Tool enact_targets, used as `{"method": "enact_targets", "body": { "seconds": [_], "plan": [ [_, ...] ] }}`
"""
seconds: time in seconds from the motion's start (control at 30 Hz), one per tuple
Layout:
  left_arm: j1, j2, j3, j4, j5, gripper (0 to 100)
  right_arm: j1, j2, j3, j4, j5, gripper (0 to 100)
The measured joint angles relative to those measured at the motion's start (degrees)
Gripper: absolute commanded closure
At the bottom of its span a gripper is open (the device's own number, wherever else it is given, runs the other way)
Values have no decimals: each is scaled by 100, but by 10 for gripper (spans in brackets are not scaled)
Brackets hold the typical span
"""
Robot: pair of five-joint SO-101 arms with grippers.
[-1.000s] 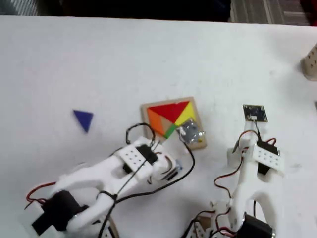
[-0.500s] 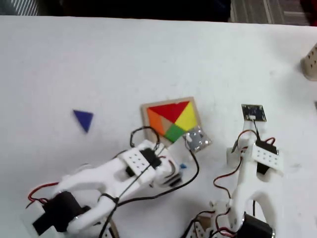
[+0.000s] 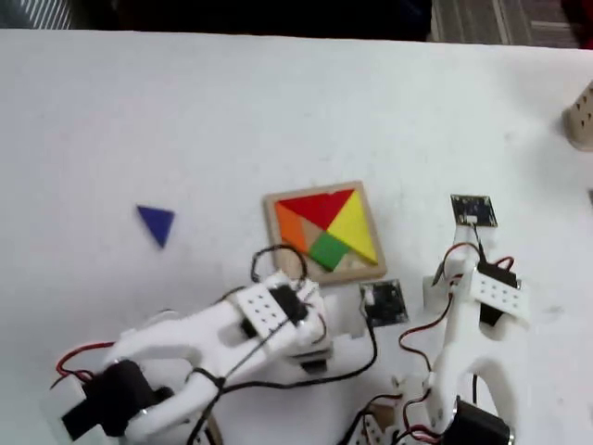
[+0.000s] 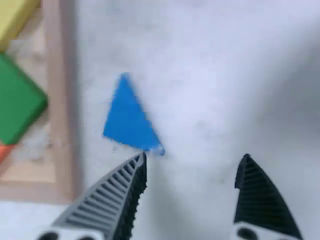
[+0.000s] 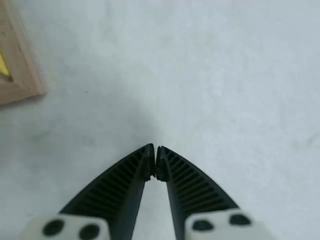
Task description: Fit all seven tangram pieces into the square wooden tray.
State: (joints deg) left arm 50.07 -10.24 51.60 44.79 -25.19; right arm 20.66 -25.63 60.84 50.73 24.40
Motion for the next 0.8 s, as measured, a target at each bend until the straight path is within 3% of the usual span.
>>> {"method": "enact_targets", "body": {
  "seconds": [0.17,0.43,0.8],
  "plan": [
    [167,0,0,-158,387,714,0,0,0,0,0,981],
    [-826,0,-510,-501,1538,714,0,0,0,0,0,981],
    [-1046,35,-554,-457,2470,714,0,0,0,0,0,981]
  ]
}}
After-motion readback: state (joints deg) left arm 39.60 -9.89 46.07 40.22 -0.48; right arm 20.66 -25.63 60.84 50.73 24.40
